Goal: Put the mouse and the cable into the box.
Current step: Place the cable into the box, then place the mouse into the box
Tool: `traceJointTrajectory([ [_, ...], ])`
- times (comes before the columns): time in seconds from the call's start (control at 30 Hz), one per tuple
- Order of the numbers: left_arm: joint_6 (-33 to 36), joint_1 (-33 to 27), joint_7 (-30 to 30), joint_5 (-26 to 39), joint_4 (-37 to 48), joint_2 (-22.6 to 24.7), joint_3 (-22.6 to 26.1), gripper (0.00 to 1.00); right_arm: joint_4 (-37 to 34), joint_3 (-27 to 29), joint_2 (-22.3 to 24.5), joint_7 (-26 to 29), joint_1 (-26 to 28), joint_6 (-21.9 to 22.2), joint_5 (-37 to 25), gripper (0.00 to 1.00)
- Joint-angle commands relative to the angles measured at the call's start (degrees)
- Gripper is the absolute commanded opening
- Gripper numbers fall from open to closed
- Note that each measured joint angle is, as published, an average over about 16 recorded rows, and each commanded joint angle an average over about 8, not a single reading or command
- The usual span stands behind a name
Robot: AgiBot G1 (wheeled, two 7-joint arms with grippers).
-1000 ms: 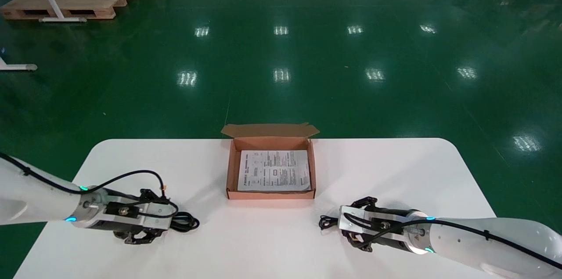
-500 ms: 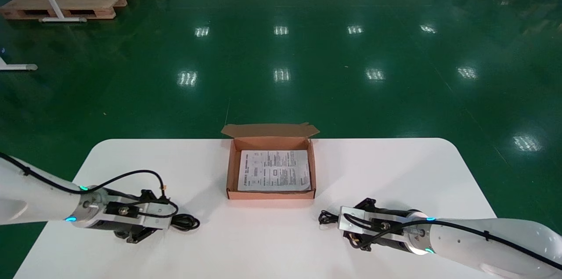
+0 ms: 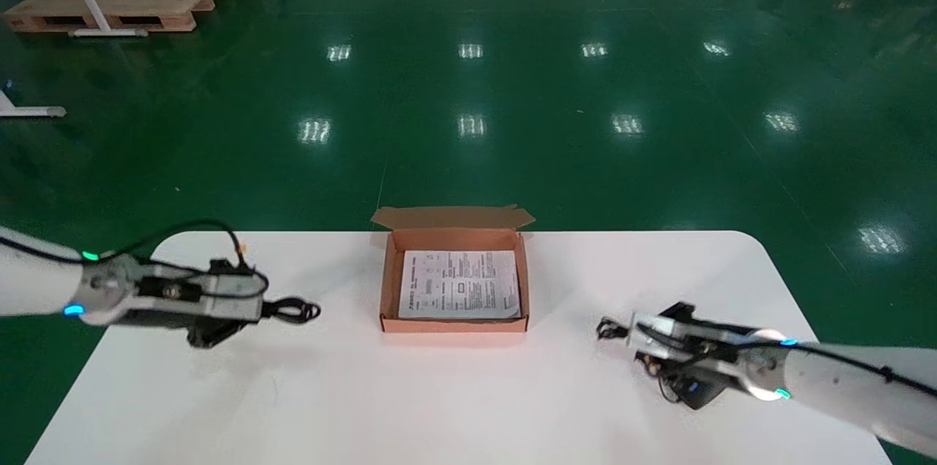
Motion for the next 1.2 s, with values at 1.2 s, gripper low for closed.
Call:
traceJointTrajectory([
  [1.2, -15.08, 10.52, 19.11, -17.61, -8.99, 13.71, -7.96, 0.0, -10.56, 6.87, -1.48, -3.45, 21.44, 9.17, 5.14, 0.0],
])
